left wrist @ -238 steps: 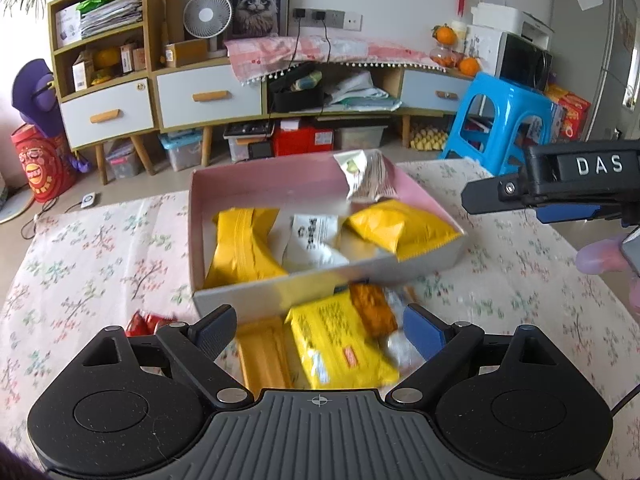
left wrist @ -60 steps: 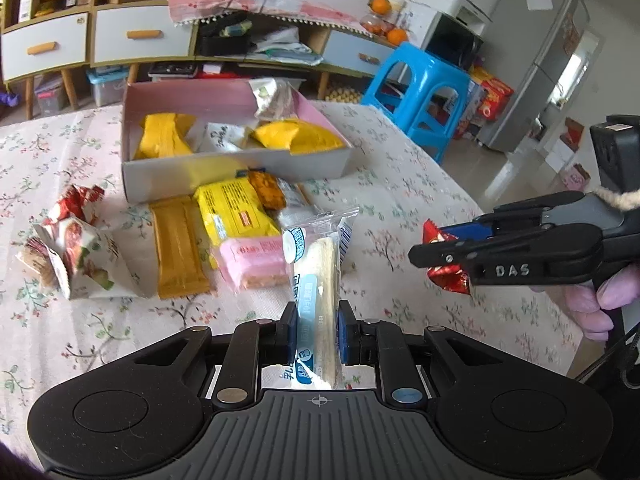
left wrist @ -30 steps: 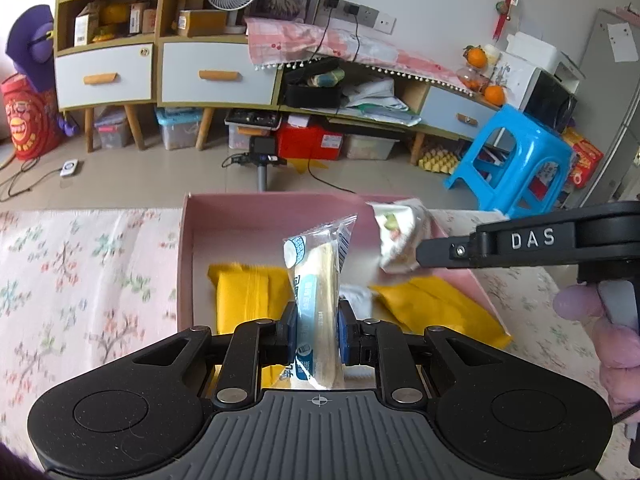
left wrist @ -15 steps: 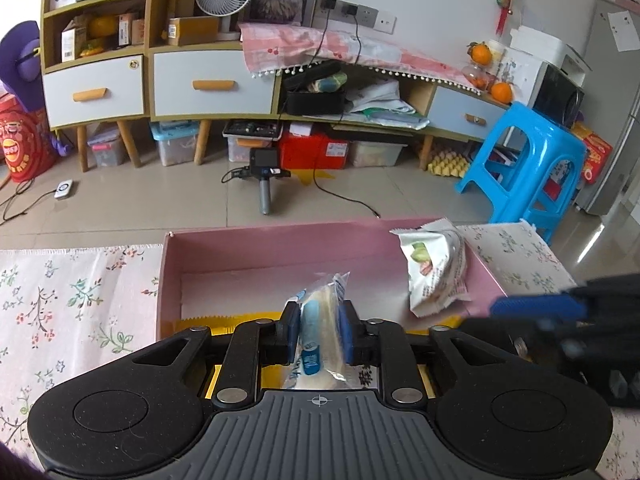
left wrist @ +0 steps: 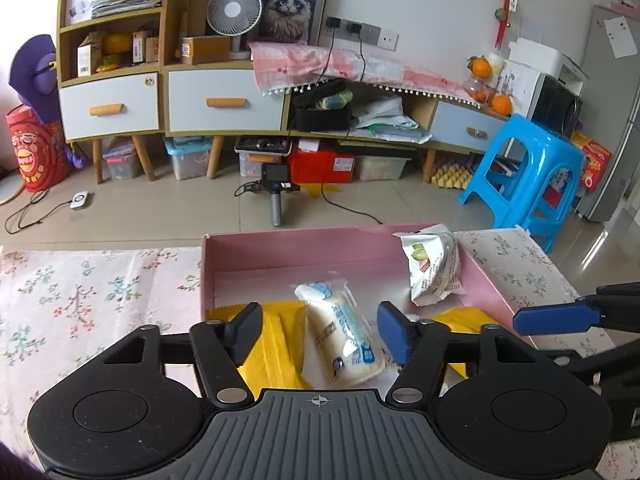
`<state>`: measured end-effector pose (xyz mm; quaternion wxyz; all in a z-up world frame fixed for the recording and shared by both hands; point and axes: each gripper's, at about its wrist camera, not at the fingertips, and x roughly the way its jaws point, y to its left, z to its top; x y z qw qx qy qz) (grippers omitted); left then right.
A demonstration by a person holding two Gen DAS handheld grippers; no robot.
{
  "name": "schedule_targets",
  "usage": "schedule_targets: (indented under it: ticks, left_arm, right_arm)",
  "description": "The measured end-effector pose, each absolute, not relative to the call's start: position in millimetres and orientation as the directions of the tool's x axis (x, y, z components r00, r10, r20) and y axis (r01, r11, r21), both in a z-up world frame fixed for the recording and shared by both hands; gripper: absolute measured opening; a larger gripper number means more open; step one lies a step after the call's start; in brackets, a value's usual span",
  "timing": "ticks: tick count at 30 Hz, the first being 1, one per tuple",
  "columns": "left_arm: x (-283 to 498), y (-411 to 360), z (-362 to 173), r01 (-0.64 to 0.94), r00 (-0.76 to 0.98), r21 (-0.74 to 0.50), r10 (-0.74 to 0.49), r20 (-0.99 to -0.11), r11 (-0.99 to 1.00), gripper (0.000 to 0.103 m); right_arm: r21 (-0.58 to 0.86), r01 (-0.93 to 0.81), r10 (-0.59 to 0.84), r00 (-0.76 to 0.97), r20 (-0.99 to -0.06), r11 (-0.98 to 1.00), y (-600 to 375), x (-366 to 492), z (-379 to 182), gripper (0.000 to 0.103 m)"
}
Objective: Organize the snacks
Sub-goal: 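Open both tools over the tray box to drop the red snack and white-blue bag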
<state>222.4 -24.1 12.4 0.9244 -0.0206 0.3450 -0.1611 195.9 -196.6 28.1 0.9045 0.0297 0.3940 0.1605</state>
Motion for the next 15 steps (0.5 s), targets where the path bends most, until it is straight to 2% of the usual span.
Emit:
schedule_targets:
  ticks: [10, 15]
  left_arm:
    - [183.2, -1.7, 22.4, 0.255, 0.705, -0.131, -0.277, -0.653, 0.958, 0.084]
    - [156.5, 11.1, 22.4, 0.241, 0.701, -0.107, -0.249, -0.668, 0.965, 0.089]
  right_arm:
    - [0.202, -0.24, 0.311, 0.653, -0.69, 0.95, -201.5, 164.9, 34.4, 0.07]
    - [0.206, -0.226, 0.305, 0.664, -0.682, 0.952, -200.6, 144.6, 33.8, 0.078]
